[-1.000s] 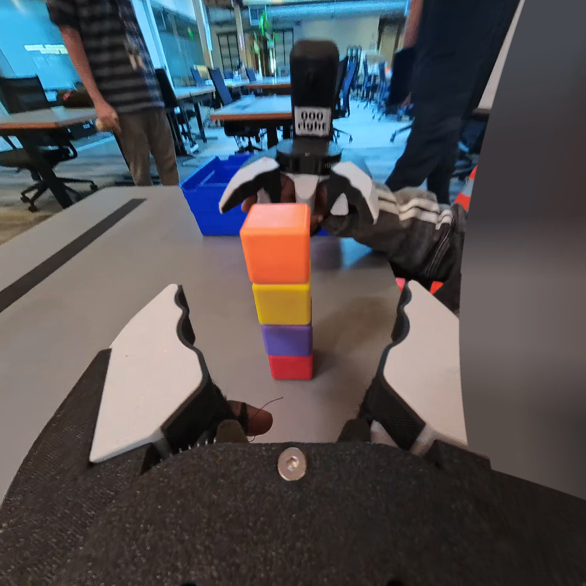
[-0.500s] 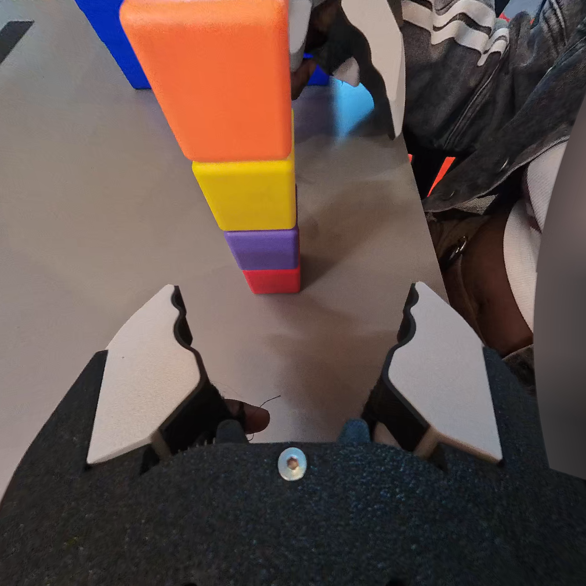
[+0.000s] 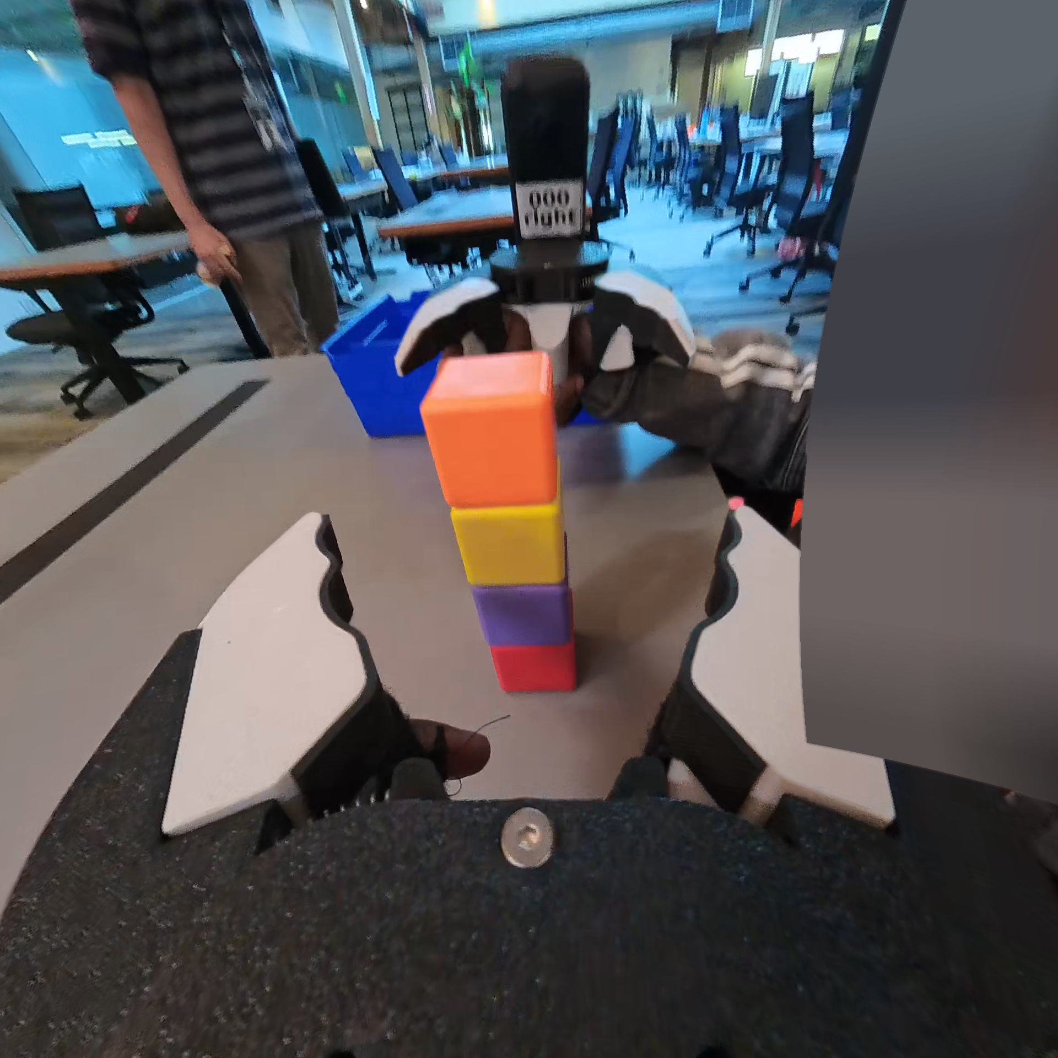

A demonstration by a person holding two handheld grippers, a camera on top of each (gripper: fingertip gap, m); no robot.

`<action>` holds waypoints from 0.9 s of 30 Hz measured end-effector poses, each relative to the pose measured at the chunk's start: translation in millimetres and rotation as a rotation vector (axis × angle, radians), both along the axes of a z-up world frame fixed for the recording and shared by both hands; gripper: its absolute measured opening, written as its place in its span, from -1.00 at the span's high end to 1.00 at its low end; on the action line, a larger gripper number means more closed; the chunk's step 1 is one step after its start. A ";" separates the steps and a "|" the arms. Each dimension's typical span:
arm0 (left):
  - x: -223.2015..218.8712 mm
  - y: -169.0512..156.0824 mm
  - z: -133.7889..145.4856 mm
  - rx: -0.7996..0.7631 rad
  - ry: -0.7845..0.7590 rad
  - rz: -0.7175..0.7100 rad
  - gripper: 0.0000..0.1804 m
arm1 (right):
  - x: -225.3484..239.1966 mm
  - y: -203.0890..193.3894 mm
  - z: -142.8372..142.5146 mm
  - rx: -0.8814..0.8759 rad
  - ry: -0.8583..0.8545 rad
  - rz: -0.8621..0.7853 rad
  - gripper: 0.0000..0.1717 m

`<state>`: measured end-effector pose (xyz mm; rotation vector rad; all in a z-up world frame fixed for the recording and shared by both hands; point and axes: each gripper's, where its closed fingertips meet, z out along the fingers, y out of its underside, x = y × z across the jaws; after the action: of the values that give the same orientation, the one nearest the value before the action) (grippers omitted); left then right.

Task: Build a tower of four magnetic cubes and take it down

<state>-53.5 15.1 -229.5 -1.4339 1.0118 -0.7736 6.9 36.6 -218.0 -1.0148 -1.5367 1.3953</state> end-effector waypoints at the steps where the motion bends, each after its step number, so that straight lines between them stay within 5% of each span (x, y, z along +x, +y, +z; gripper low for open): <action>1: -0.7 0.2 5.0 0.002 -0.033 0.001 -0.35 | 1.5 1.0 4.9 -0.019 0.023 0.001 -0.48; 15: 34.6 27.3 -32.2 -0.085 0.026 0.064 -0.08 | -28.1 5.7 12.6 0.041 -0.116 -0.061 -0.13; 22: 39.8 31.1 -40.8 -0.106 0.012 0.061 0.45 | -43.2 -1.5 6.2 0.214 -0.531 -0.007 0.10; 27: 39.5 31.1 -41.5 -0.118 0.018 0.060 0.45 | -47.4 -0.9 -1.8 0.375 -0.831 -0.006 0.29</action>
<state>-14.0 46.2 -271.0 -1.5678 0.9452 -0.7883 -40.5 35.8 -219.9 -1.4343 -2.2656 0.6278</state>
